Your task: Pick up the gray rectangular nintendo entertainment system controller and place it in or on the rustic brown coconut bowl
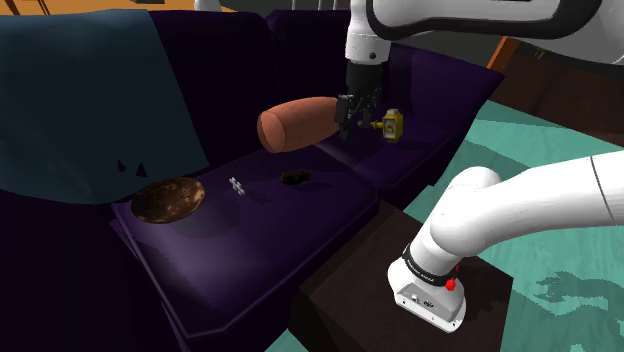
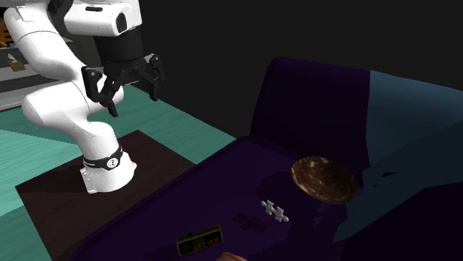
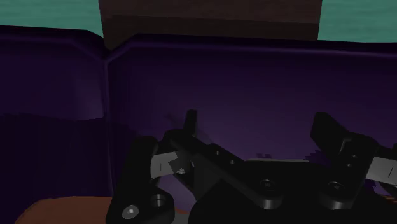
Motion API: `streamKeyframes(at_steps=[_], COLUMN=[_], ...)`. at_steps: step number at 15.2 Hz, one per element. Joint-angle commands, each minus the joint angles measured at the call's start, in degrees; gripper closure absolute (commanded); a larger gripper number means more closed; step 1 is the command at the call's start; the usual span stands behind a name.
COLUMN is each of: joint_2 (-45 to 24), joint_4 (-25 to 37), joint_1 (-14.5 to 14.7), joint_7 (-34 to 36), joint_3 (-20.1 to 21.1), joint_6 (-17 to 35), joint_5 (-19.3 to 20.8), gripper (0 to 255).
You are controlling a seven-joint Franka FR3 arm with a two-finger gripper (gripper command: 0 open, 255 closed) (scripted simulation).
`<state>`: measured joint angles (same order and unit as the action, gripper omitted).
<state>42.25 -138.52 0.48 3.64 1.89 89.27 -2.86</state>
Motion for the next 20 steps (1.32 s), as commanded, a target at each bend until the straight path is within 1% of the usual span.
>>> streamKeyframes(at_steps=[1,6,11,16,20], joint_2=[0.0,-4.07,-11.01,-20.44,-29.21], joint_4=[0.0,-5.76,-9.14,-9.98,-8.86], joint_1=[0.0,1.72,3.36,5.21,6.92], joint_7=[0.0,-10.49,-20.53,-30.4,-38.54], joint_3=[0.0,-2.83,-5.57,-8.05,-9.68], joint_6=[0.0,11.86,24.44,37.09,46.66], joint_5=[0.0,3.1,5.51,6.83,6.63], gripper=[0,0,0,0,0])
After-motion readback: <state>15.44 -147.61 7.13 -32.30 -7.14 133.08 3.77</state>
